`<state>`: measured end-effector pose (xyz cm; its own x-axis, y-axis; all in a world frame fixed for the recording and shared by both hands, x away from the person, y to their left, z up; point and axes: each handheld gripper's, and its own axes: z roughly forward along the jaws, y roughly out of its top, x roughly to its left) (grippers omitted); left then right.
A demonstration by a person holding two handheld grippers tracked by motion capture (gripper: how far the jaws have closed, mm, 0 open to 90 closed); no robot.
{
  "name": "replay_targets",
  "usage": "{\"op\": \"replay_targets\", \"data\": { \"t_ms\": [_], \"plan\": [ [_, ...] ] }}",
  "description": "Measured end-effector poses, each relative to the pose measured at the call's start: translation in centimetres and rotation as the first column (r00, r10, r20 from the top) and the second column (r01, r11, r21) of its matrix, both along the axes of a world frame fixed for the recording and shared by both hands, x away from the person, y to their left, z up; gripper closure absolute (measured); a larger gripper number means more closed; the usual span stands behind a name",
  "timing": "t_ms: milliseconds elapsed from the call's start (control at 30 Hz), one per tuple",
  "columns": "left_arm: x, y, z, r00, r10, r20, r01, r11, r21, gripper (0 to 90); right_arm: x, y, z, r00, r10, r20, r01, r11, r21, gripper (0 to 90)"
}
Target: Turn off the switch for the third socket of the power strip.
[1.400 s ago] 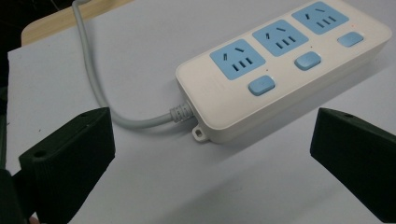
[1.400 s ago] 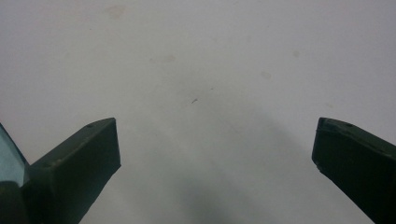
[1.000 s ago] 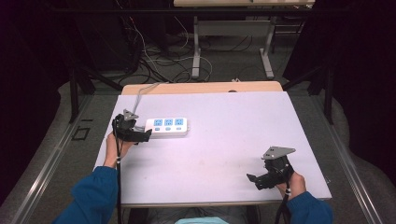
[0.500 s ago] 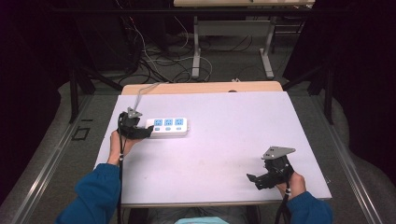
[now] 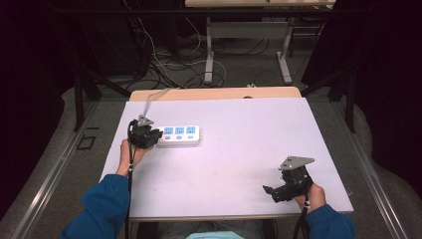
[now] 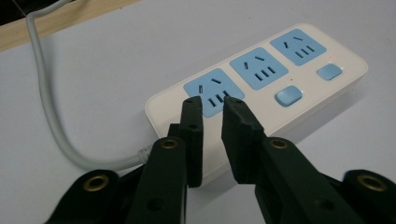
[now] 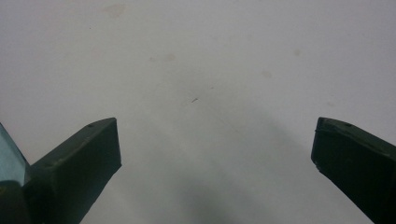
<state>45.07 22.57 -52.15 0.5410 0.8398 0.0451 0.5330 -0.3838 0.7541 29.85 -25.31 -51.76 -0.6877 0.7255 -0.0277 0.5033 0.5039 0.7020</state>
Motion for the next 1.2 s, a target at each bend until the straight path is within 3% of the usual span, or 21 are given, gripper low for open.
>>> {"op": "replay_targets", "data": {
  "t_ms": [167, 633, 933, 1033, 1200],
  "plan": [
    [0.1, -0.2, 0.0, 0.9998, -0.017, -0.012, 0.017, 0.9998, 0.005, 89.8, 0.0, 0.0, 0.0, 1.0, -0.003, 0.0, 0.003, 1.0, 0.001, 0.9],
    [0.8, -1.0, -0.7, 0.9982, -0.059, -0.014, 0.059, 0.9983, -0.002, 90.0, 0.0, 0.0, -0.1, 1.0, -0.004, 0.005, 0.004, 1.0, 0.005, 0.9],
    [1.1, -1.4, -1.2, 0.9965, -0.075, -0.037, 0.076, 0.997, 0.019, 90.0, 0.0, 0.0, -0.1, 1.0, -0.004, 0.005, 0.004, 1.0, 0.004, 1.0],
    [1.2, -1.5, -1.3, 0.9966, -0.078, -0.025, 0.078, 0.9968, 0.016, 90.0, 0.0, 0.0, -0.1, 1.0, -0.005, 0.005, 0.005, 1.0, 0.003, 1.0],
    [1.2, -1.2, -1.2, 0.9951, -0.086, -0.049, 0.087, 0.9962, 0.011, 90.0, 0.0, 0.0, 0.0, 1.0, -0.004, 0.0, 0.004, 1.0, -0.003, 1.1]
  ]
}}
